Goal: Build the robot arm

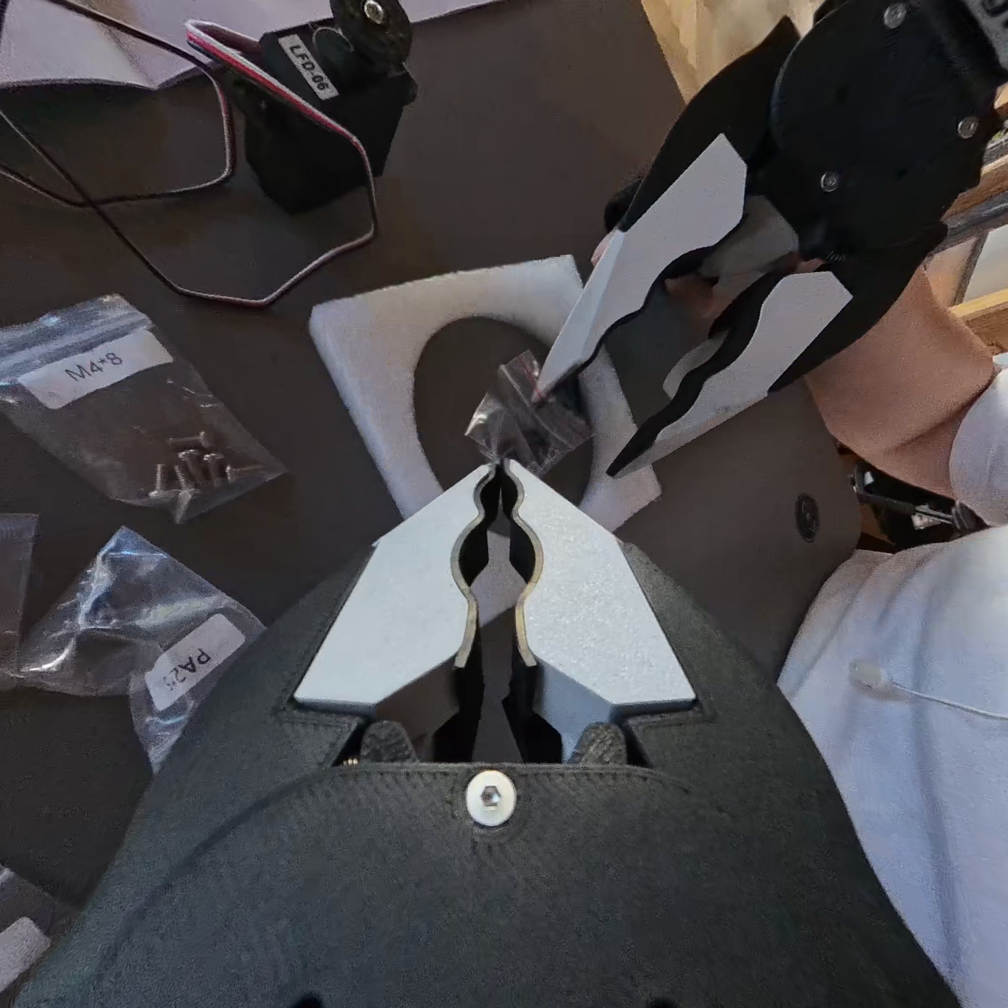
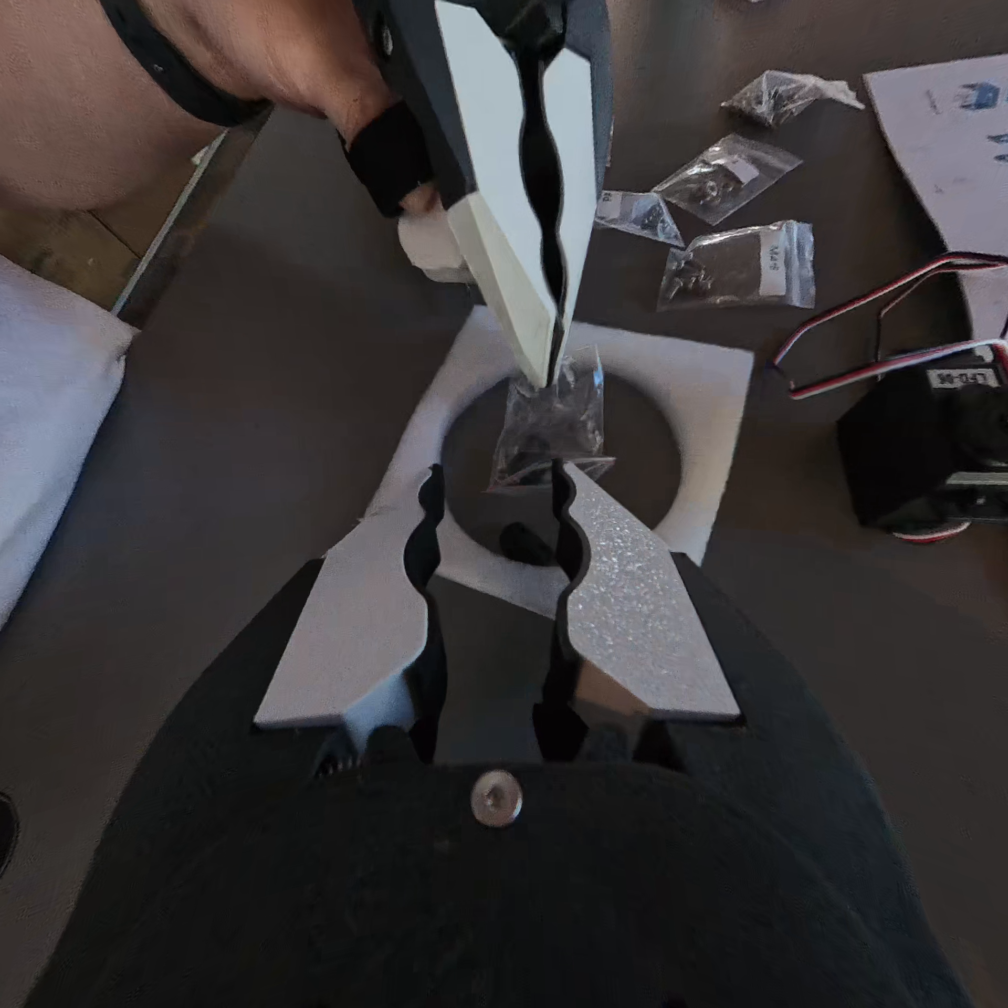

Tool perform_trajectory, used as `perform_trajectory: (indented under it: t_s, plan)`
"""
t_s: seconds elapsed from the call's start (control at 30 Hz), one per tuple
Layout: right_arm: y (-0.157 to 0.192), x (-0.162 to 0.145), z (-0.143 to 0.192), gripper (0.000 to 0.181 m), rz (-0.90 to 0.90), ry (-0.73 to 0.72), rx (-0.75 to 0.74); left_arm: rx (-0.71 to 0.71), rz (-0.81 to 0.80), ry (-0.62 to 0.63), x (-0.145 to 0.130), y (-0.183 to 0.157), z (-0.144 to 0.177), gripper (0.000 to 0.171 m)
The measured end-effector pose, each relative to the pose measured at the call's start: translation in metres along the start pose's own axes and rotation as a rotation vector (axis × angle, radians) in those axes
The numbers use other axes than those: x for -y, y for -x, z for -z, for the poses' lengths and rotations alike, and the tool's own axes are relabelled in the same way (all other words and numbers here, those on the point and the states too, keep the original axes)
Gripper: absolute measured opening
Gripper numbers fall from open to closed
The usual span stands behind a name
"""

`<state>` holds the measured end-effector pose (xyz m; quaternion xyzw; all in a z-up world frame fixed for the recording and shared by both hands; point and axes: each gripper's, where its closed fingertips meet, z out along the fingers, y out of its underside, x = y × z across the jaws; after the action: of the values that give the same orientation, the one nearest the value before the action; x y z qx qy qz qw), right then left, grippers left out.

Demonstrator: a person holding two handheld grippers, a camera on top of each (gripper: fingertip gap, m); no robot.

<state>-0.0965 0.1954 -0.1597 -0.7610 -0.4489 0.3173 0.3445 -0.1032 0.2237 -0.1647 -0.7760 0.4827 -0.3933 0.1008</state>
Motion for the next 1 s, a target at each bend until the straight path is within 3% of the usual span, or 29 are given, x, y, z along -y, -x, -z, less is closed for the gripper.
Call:
perform_trajectory:
  t_s: [0.13, 0.2, 0.3, 0.4, 0.43, 0.47, 0.57, 0.63, 0.73, 1.0]
  plan:
    - [-0.009, 0.000, -0.001, 0.026, -0.066, 0.015, -0.002, 0.010, 0.008, 0.025, -0.006, 0.000, -0.003, 0.000]
    - [-0.011, -0.002, -0.001, 0.015, -0.102, 0.027, 0.005, 0.037, 0.006, 0.002, -0.003, 0.001, -0.001, 0.020]
    - [-0.014, -0.008, -0.003, 0.015, -0.124, 0.055, 0.002, 0.156, -0.038, 0.012, -0.004, 0.007, 0.009, 0.034]
    - [-0.015, -0.007, -0.003, 0.019, -0.107, 0.054, -0.018, 0.258, -0.203, -0.032, 0.007, -0.001, 0.026, 0.015]
    - [-0.015, -0.007, -0.004, 0.019, -0.102, 0.051, -0.022, 0.225, -0.271, -0.049, 0.009, -0.012, 0.026, 0.002]
    - [-0.015, -0.007, -0.004, 0.020, -0.102, 0.048, -0.019, 0.178, -0.336, -0.049, 0.009, -0.024, 0.023, 0.000]
    - [-0.015, -0.006, -0.005, 0.020, -0.111, 0.046, -0.010, 0.198, -0.409, 0.068, -0.005, -0.016, 0.007, 0.008]
    - [-0.015, -0.005, -0.004, 0.020, -0.111, 0.042, -0.010, 0.164, -0.400, 0.111, -0.012, -0.010, -0.002, 0.005]
    - [-0.013, -0.007, -0.005, 0.020, -0.109, 0.052, -0.006, 0.086, -0.347, 0.121, -0.015, -0.014, -0.009, 0.000]
    - [-0.011, -0.006, -0.004, 0.020, -0.132, 0.043, 0.023, 0.167, -0.408, 0.076, -0.010, -0.010, -0.016, 0.000]
